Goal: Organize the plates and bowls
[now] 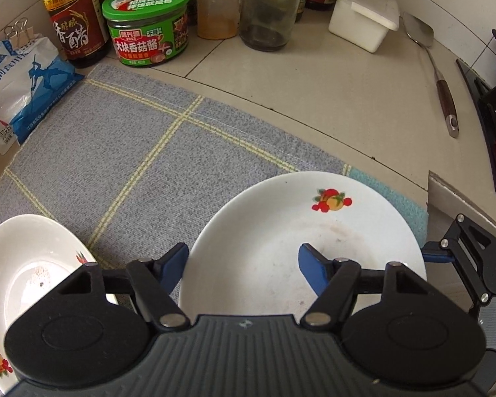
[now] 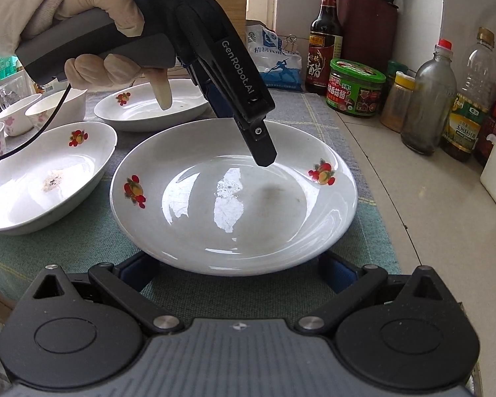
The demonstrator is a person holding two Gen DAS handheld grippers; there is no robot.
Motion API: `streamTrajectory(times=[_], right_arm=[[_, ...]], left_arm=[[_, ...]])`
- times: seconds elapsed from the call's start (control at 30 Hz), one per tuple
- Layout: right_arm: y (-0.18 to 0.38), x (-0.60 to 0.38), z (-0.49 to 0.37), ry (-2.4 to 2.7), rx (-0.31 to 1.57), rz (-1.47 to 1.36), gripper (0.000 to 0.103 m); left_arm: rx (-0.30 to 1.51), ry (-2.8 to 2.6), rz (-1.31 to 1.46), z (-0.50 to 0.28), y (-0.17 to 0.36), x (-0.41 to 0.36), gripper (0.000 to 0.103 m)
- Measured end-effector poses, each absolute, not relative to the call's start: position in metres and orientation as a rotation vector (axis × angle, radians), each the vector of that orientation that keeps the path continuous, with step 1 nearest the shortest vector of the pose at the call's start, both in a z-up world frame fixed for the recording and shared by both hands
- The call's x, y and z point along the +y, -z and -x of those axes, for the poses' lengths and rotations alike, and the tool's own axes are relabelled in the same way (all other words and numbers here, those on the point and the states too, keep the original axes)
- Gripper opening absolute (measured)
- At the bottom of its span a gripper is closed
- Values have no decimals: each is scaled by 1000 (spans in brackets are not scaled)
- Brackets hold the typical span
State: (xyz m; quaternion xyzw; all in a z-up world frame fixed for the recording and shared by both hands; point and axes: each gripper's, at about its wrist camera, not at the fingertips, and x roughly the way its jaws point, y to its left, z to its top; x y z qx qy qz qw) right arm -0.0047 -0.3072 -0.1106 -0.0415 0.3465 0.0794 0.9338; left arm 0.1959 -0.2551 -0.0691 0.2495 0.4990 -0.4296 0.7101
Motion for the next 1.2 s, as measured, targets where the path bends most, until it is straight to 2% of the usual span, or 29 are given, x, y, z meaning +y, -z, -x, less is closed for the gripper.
streamTrajectory(times=[0.03, 0.5, 1.2], right_arm=[[111, -307, 4, -163, 709, 84, 103], [107, -304, -3, -184, 738, 95, 103], [91, -319, -37, -215, 752, 154, 103]], left_arm=[[1113, 958, -560, -197, 69, -256, 68], [1201, 1058, -640, -206, 80, -262, 68], [1111, 1026, -549, -225, 67, -261, 68]])
